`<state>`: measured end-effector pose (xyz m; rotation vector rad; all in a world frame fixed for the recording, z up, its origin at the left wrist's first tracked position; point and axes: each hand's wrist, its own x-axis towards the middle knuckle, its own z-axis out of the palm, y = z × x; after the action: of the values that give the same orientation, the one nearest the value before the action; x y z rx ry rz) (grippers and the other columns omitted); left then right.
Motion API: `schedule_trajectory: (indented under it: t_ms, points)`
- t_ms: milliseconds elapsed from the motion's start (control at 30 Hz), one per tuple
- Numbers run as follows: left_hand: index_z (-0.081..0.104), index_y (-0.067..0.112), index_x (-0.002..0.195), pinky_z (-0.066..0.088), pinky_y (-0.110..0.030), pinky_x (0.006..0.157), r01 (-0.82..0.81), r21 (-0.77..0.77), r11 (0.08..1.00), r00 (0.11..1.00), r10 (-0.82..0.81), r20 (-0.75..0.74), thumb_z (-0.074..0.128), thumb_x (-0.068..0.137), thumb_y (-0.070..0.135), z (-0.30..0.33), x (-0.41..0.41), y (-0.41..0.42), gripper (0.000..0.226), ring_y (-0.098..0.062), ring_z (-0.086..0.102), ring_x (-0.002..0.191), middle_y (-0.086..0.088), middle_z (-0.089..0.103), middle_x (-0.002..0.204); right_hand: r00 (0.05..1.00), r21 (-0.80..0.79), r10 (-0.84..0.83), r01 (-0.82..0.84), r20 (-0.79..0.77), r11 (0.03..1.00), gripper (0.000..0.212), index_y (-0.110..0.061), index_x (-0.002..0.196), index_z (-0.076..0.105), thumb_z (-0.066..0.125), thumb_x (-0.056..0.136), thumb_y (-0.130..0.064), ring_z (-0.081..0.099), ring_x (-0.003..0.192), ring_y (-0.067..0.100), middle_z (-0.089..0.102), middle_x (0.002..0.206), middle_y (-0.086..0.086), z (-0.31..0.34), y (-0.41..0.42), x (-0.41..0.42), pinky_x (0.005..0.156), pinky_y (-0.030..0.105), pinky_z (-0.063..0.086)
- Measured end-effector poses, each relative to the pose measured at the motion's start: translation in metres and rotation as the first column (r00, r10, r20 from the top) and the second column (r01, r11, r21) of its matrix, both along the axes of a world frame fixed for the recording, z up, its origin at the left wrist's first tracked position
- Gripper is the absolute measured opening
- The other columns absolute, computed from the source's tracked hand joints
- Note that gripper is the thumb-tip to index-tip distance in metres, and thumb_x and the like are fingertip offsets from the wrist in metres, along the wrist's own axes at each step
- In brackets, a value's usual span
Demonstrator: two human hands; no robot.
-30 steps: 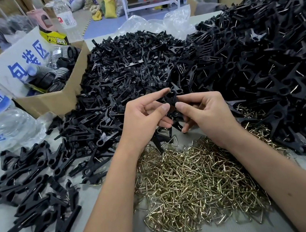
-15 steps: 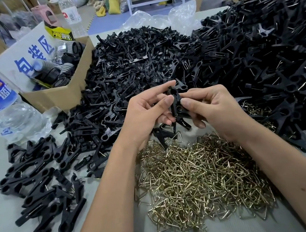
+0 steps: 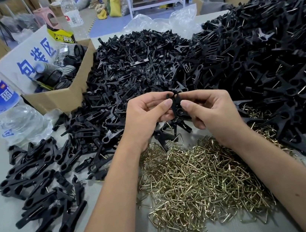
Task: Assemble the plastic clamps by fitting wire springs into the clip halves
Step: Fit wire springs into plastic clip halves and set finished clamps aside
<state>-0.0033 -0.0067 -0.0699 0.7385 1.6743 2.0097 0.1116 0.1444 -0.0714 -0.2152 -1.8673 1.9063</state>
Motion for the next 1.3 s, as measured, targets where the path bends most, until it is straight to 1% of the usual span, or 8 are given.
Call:
schedule_trajectory:
  t_ms: [67,233,367,500,600,733,900,1300]
  points:
    - [0.078,0.007,0.105,0.061,-0.034,0.068,0.0,-0.003,1.0,1.0,0.0,-0.004,0.073,0.091,-0.001,0.0,0.0,0.0,0.017,-0.019,0.07,0.072,-0.017,0.078,0.092,1.0,0.001,0.004,-0.004,0.012,1.0,0.019,-0.018,0.105,0.082,0.07,0.097,-0.005,0.035,0.051,0.023,0.052,0.061,0.007,0.0,0.0,0.0,0.042,0.03,0.026]
    - [0.076,0.004,0.113,0.06,-0.024,0.066,0.009,0.0,1.0,0.999,-0.009,-0.047,0.075,0.089,-0.002,0.0,0.001,-0.001,0.024,-0.018,0.072,0.075,-0.016,0.079,0.094,0.998,-0.024,0.026,-0.025,0.056,0.999,0.017,-0.013,0.105,0.082,0.071,0.095,-0.004,0.033,0.048,0.018,0.051,0.064,0.015,0.001,0.004,0.0,0.044,0.032,0.021]
    - [0.072,0.021,0.129,0.055,-0.025,0.065,0.136,0.022,0.991,0.991,-0.135,-0.017,0.078,0.087,0.006,0.001,-0.002,-0.006,0.045,-0.015,0.07,0.074,-0.006,0.076,0.091,0.99,-0.045,0.095,-0.091,0.1,0.995,0.017,-0.012,0.106,0.082,0.072,0.093,-0.005,0.032,0.053,0.02,0.051,0.064,0.016,0.003,0.01,0.002,0.048,0.035,0.02]
    - [0.078,0.012,0.114,0.057,-0.029,0.067,0.193,-0.011,0.981,0.981,-0.193,-0.011,0.08,0.081,0.01,0.005,-0.006,-0.012,0.034,-0.019,0.073,0.078,-0.01,0.076,0.094,0.98,-0.024,0.15,-0.149,0.133,0.989,0.016,-0.013,0.105,0.082,0.073,0.093,-0.008,0.036,0.051,0.018,0.053,0.059,0.009,0.007,0.013,0.005,0.046,0.025,0.027]
    - [0.077,0.008,0.101,0.062,-0.026,0.071,0.139,0.05,0.989,0.99,-0.138,-0.01,0.081,0.077,0.006,0.009,-0.009,-0.015,0.025,-0.022,0.076,0.083,-0.016,0.077,0.1,0.994,0.08,0.036,-0.043,0.099,0.996,0.015,-0.017,0.109,0.079,0.073,0.096,-0.019,0.049,0.051,0.021,0.066,0.071,0.019,0.008,0.009,0.005,0.043,0.023,0.041]
    - [0.074,0.001,0.105,0.062,-0.023,0.074,0.096,0.068,0.993,0.994,-0.093,-0.054,0.078,0.078,-0.001,0.01,-0.014,-0.02,0.027,-0.02,0.076,0.088,-0.013,0.078,0.1,0.998,0.064,0.04,-0.044,0.055,0.997,0.017,-0.015,0.11,0.074,0.073,0.095,-0.022,0.064,0.062,0.017,0.075,0.087,0.01,0.006,0.002,0.002,0.045,0.027,0.052]
    - [0.076,0.008,0.113,0.061,-0.025,0.077,0.096,0.016,0.995,0.992,-0.094,-0.079,0.077,0.084,-0.007,0.007,-0.008,-0.014,0.032,-0.022,0.075,0.086,-0.016,0.078,0.096,0.999,0.133,0.01,-0.016,0.04,0.991,0.016,-0.012,0.106,0.079,0.073,0.094,-0.003,0.067,0.058,0.019,0.073,0.071,0.012,0.0,-0.004,0.0,0.05,0.026,0.056]
    - [0.073,0.006,0.114,0.061,-0.031,0.078,0.021,-0.002,1.0,0.998,-0.022,-0.065,0.082,0.082,-0.001,0.005,-0.009,-0.014,0.034,-0.029,0.078,0.09,-0.015,0.079,0.1,0.998,0.021,-0.057,0.057,0.025,0.998,0.02,-0.007,0.107,0.079,0.076,0.089,0.002,0.073,0.063,0.025,0.076,0.077,0.017,0.002,-0.004,0.001,0.059,0.028,0.06]
